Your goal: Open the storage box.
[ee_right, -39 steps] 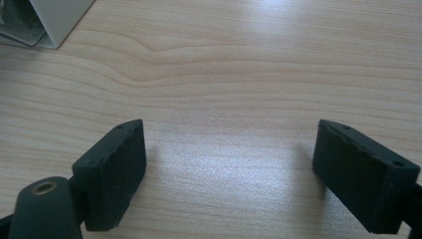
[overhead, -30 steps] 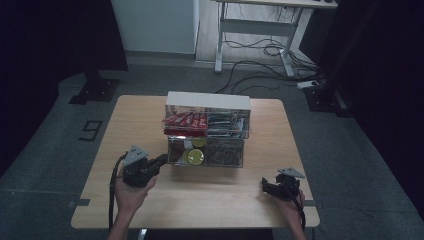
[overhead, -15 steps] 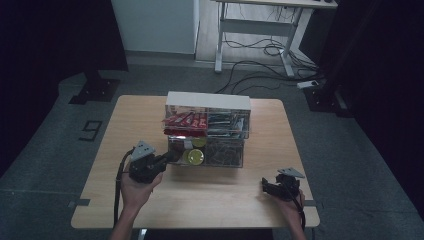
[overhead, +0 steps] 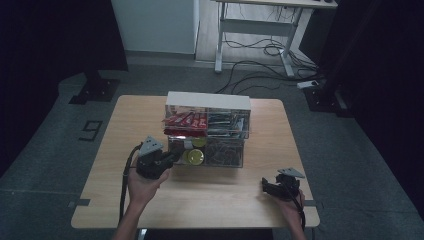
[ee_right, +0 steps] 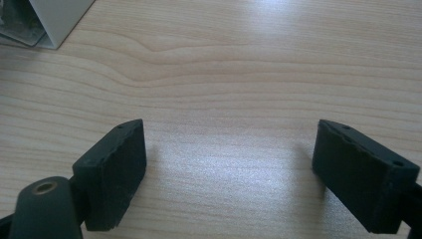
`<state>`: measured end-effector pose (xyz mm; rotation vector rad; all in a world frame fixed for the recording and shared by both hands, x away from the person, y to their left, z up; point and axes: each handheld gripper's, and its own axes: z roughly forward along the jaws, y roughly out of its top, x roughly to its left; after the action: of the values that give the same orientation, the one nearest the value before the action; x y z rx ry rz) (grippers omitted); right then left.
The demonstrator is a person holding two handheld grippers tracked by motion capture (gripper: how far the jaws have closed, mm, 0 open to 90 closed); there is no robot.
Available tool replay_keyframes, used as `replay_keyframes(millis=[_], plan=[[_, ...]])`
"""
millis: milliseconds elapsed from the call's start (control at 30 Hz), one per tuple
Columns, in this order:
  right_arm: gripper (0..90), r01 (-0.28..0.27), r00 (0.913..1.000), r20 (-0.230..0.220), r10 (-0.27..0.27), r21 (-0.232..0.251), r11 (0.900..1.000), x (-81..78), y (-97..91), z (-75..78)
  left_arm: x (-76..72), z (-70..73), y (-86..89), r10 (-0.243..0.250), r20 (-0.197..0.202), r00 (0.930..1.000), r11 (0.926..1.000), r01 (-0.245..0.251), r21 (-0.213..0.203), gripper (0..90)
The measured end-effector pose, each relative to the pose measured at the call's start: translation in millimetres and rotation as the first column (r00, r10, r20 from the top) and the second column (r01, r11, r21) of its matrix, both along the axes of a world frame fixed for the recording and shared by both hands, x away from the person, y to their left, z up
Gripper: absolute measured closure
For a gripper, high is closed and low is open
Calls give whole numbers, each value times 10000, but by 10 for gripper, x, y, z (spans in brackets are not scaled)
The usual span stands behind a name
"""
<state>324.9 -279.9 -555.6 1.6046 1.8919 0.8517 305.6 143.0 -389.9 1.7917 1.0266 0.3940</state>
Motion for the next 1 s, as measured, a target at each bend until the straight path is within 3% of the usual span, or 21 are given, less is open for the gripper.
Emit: replay_keyframes(millis=[1000], plan=[[140,17,10000,-12,-17,-10,10000,0,-2,1,211,154,-240,-523,-93,9986,9986,522,-85,900]])
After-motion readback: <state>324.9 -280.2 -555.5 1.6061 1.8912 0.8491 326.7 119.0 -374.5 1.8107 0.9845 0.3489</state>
